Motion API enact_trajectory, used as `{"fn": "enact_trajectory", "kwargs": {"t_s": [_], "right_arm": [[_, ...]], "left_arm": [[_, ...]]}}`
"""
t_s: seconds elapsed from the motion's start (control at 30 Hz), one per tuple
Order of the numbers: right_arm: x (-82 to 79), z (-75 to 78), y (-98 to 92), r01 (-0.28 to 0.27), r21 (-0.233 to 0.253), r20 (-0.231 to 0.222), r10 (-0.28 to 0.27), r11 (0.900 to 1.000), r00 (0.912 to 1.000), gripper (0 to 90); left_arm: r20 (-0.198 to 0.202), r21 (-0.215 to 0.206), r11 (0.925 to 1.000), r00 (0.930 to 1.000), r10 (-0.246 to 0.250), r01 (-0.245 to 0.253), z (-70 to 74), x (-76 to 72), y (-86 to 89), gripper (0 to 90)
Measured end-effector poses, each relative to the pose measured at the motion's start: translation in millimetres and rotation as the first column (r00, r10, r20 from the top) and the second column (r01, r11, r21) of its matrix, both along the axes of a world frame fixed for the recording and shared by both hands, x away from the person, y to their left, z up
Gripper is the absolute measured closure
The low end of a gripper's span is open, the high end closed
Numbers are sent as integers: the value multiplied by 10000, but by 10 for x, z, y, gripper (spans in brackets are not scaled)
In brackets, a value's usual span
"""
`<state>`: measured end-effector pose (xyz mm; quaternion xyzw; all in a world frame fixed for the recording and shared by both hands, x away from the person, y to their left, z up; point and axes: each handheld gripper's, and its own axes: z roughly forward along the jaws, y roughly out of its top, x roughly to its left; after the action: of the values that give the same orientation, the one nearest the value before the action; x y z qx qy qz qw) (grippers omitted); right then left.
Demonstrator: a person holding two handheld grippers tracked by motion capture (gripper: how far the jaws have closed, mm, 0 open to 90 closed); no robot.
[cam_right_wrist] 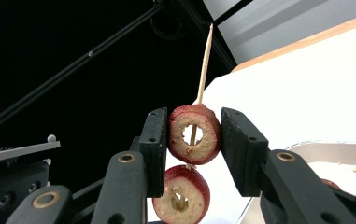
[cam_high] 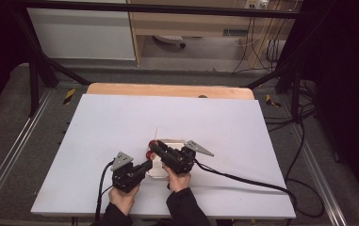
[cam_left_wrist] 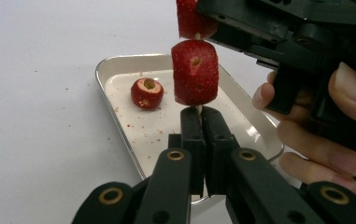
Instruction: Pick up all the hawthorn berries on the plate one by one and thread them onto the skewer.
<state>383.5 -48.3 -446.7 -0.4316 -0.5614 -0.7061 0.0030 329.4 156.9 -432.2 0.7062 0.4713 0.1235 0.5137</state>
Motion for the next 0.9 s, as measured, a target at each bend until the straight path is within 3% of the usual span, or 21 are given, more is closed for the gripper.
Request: {"fn": "enact_trajectory", "kwargs": {"t_s": [0.07,0.13,0.23,0.33,0.4,0.5,0.6,0.67,0.77,0.83,0.9], "right_arm": [[-1,10,-6,-52,-44,-3,52,10000,10000,612],[-11,40,-19,43,-309,76,-40,9995,10000,487],[-20,122,-73,-78,-1116,208,102,9937,9997,394],[-10,199,-152,-322,-2036,88,347,9785,9994,310],[9,244,-193,-506,-2747,-47,513,9602,9987,264],[41,288,-256,-756,-3760,-131,763,9235,9970,206],[69,329,-311,-940,-4617,-285,912,8820,9954,157],[89,350,-343,-1155,-5075,-382,1116,8539,9930,145],[129,389,-378,-1495,-5524,-586,1407,8201,9883,140],[160,430,-383,-1629,-5980,-681,1528,7847,9859,134],[185,478,-371,-1779,-6297,-807,1640,7562,9831,132]], "left_arm": [[-47,8,10000,9999,-97,97,8,1,20,883],[-23,247,9994,9997,-240,241,15,-3,60,884],[-41,679,9969,9992,-399,401,11,-22,156,884],[-83,1262,9898,9978,-651,656,15,-29,299,883],[-158,1479,9858,9968,-779,793,28,-33,376,883],[-125,1933,9747,9936,-1122,1125,46,-53,491,881],[-206,2611,9546,9895,-1429,1433,43,-77,568,880],[-294,2812,9452,9860,-1642,1658,30,-91,609,879],[-293,2939,9379,9825,-1838,1842,26,-105,628,879],[-309,2956,9357,9809,-1921,1925,27,-108,645,879],[-362,2993,9339,9804,-1936,1955,22,-107,671,879]]}}
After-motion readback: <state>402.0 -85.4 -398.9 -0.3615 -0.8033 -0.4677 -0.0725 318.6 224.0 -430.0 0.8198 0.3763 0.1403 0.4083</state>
